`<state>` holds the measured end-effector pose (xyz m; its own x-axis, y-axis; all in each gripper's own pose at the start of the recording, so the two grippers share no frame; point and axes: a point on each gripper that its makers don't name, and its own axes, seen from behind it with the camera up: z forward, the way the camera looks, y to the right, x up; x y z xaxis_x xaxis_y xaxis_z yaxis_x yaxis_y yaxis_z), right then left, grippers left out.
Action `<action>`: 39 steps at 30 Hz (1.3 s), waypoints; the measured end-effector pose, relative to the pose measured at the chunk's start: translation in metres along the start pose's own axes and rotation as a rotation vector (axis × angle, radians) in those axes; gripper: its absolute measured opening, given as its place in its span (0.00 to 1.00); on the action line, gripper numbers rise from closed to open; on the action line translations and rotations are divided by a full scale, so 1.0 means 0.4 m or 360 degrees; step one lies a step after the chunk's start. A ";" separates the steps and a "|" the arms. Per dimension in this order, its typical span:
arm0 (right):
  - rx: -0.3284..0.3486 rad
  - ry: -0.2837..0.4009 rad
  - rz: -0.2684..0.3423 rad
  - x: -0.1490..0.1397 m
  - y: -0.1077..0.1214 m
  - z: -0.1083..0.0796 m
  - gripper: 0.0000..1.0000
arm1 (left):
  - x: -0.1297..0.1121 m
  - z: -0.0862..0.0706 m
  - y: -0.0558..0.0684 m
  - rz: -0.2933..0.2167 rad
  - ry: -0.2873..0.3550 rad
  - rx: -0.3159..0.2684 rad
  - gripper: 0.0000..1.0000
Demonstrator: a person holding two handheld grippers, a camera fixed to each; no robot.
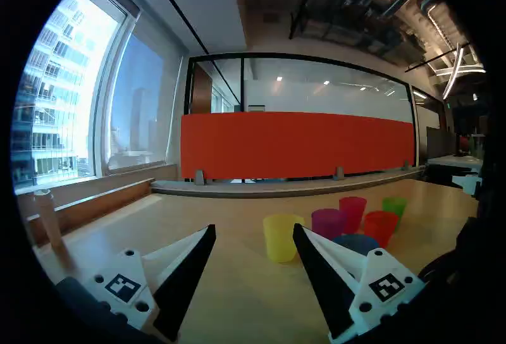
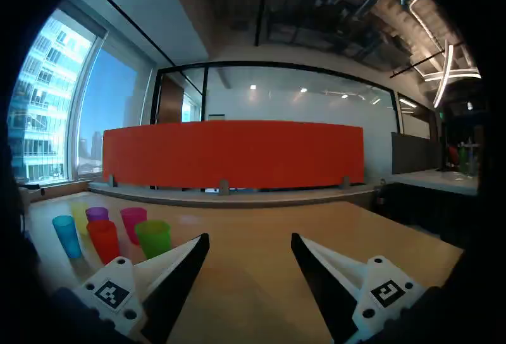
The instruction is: Pour water
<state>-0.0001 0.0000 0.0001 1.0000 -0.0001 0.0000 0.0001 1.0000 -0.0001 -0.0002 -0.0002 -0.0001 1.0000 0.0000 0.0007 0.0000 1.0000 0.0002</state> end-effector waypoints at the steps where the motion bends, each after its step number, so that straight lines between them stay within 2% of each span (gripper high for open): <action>1: 0.0000 0.0000 0.0000 -0.001 0.000 0.000 1.00 | -0.001 0.000 -0.001 0.0000 -0.0002 0.0001 0.90; 6: -0.0003 -0.0014 0.0000 -0.006 0.000 0.001 1.00 | -0.002 0.002 -0.007 0.0018 -0.0017 0.0012 0.90; 9: 0.0004 -0.0033 0.0002 -0.004 -0.002 0.001 1.00 | 0.023 0.002 -0.011 0.0047 -0.0005 0.0020 0.90; 13: 0.0027 -0.0033 0.0005 0.023 -0.009 0.002 1.00 | 0.060 0.002 -0.012 0.0039 0.0011 0.0012 0.90; 21: 0.0084 -0.0039 0.0005 0.118 -0.023 0.008 1.00 | 0.121 0.005 -0.007 -0.0005 -0.0046 -0.0043 0.90; 29: 0.0111 -0.0069 -0.0035 0.219 -0.019 0.021 1.00 | 0.227 0.021 -0.003 -0.0011 -0.0048 -0.0094 0.90; 39: 0.0178 -0.0063 -0.0022 0.346 -0.036 0.032 1.00 | 0.340 0.043 -0.016 -0.0019 -0.0057 -0.0121 0.90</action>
<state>0.1384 -0.0143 0.0130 0.9991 -0.0162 0.0388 0.0117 0.9937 0.1118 0.1359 -0.0067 0.0170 0.9993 -0.0108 0.0366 0.0136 0.9971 -0.0754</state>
